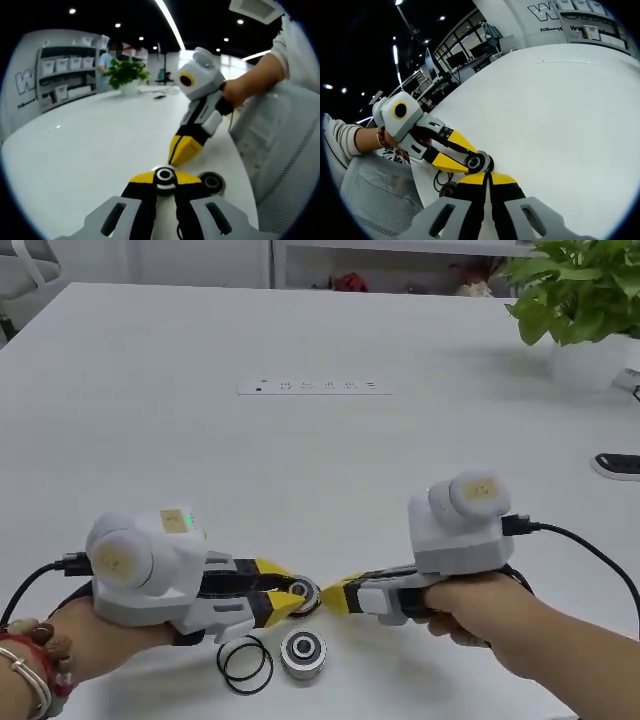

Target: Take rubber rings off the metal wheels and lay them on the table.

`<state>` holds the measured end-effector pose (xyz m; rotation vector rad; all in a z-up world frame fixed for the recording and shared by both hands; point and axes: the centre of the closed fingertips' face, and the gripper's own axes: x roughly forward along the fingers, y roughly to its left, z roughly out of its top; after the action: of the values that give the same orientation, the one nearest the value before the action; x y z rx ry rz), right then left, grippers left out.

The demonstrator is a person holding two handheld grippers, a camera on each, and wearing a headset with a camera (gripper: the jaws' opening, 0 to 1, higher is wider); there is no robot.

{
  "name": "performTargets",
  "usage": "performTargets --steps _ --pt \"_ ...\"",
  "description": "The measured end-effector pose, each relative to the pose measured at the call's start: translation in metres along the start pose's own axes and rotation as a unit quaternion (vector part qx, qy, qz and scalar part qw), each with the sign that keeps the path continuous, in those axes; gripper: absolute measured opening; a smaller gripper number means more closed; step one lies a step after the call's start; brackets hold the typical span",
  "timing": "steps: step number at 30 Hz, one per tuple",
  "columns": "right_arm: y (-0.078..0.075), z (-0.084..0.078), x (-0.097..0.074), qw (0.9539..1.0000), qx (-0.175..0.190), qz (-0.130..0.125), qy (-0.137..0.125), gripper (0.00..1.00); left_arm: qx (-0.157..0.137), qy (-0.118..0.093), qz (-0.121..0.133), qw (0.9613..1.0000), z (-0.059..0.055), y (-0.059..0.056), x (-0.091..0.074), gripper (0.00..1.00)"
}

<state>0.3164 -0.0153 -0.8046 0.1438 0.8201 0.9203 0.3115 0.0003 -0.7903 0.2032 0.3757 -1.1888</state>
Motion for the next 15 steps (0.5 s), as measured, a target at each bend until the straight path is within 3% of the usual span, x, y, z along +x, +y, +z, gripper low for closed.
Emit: performTargets --steps 15 --pt "0.0074 0.006 -0.0013 0.9998 -0.018 0.004 -0.006 0.0 0.013 0.006 0.001 0.9999 -0.0002 -0.0002 0.0004 0.13"
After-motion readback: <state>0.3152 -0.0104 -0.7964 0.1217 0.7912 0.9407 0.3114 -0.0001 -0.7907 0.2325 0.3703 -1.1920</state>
